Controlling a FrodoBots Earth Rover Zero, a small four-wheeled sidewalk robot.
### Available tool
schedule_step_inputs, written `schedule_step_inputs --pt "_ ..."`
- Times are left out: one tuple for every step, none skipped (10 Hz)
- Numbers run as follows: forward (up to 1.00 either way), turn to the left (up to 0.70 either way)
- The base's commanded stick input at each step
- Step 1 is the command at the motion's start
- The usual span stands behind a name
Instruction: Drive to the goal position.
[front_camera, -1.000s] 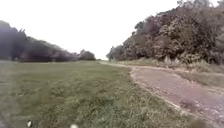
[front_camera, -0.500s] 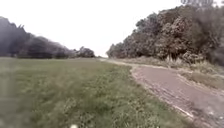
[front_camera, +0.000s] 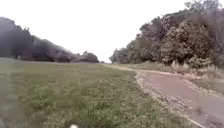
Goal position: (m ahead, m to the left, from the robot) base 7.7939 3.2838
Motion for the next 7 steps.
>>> schedule_step_inputs --pt "0.70 0.00" --pt "0.70 0.00" --pt "0.70 0.00" --pt "0.69 0.00" --pt "0.68 0.00" --pt "0.67 0.00" --pt "0.66 0.00"
